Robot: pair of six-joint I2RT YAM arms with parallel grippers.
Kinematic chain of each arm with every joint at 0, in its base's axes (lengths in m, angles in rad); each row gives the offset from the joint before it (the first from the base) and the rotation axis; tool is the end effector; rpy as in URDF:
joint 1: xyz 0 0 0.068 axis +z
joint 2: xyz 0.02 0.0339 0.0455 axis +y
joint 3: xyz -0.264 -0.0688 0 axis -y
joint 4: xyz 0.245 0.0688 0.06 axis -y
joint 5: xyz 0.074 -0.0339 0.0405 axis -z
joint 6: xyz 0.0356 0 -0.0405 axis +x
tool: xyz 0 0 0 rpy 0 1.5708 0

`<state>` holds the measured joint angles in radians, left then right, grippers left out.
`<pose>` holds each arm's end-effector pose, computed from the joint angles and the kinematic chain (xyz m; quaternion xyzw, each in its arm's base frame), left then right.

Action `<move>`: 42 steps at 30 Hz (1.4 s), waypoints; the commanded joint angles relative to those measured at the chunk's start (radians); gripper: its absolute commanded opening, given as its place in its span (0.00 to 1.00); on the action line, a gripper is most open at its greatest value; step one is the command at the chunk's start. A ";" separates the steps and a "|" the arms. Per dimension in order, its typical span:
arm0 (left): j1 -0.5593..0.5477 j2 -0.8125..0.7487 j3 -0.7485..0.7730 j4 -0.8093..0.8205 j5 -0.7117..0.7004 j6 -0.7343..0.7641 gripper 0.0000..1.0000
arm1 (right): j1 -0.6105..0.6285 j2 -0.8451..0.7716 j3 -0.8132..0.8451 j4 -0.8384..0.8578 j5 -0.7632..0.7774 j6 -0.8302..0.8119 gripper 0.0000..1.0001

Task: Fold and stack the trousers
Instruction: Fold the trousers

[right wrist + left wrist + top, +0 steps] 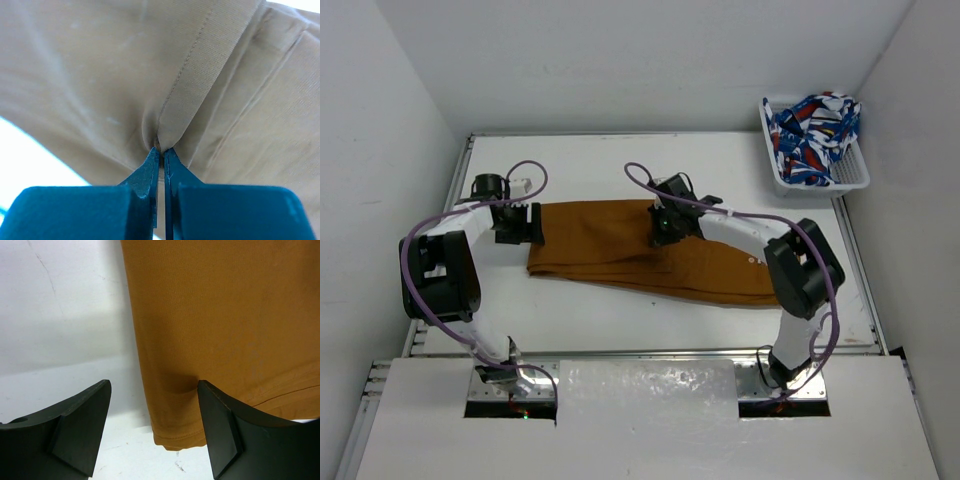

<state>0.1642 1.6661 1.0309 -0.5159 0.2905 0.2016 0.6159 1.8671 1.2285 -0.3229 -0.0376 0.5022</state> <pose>0.3193 0.0426 0.1805 0.0482 0.9670 -0.1017 0.2284 0.3194 0.2277 0.1783 -0.0598 0.9519 0.1743 0.2447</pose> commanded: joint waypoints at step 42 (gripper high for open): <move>0.012 0.109 0.000 -0.016 0.025 0.068 0.71 | 0.125 -0.099 -0.046 -0.034 0.019 -0.427 0.60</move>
<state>0.1646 1.7527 1.0328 -0.5426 0.2920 0.2577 0.7006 1.7203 1.1038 -0.3302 -0.1020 0.2691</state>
